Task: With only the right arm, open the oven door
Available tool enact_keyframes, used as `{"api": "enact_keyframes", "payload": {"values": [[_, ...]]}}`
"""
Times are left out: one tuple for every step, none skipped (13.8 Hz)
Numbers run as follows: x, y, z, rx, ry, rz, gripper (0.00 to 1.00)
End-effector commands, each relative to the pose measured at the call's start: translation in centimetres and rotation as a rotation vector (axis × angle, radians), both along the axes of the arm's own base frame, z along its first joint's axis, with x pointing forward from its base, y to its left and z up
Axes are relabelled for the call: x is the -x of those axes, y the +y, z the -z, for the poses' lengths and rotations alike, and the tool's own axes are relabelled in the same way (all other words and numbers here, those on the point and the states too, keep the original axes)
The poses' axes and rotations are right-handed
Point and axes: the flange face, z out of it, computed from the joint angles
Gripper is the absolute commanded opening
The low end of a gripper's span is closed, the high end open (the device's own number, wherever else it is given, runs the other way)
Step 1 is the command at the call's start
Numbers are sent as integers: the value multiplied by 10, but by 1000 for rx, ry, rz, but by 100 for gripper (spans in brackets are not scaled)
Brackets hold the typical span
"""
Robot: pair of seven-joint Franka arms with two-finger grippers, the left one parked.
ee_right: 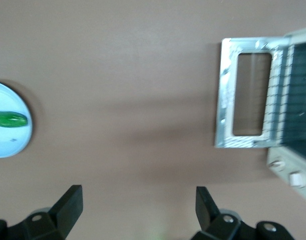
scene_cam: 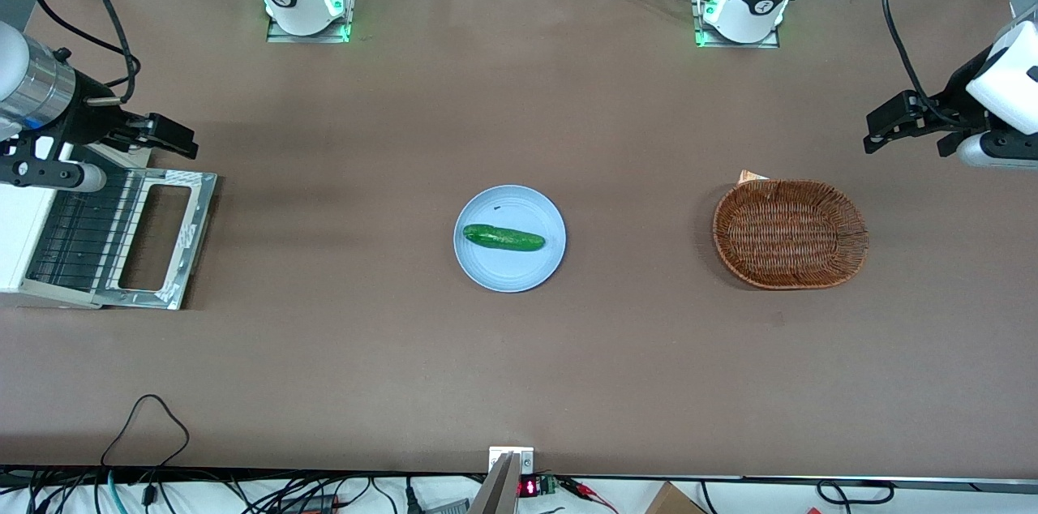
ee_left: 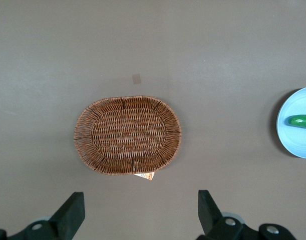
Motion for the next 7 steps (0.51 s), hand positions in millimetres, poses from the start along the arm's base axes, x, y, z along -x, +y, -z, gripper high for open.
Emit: {"api": "enact_keyframes", "payload": {"values": [[-3,-1,-5,10,-11,-185,100],[-4,0,-6,6,-20,-190,100],[-5,0,-5,11,-23,-192,100],[-7,0,-3,12,-31,-194,100],[-9,1,-1,10,-40,-195,100],[-9,0,-1,12,-40,-193,100],[-9,1,-1,11,-37,-193,100]]}}
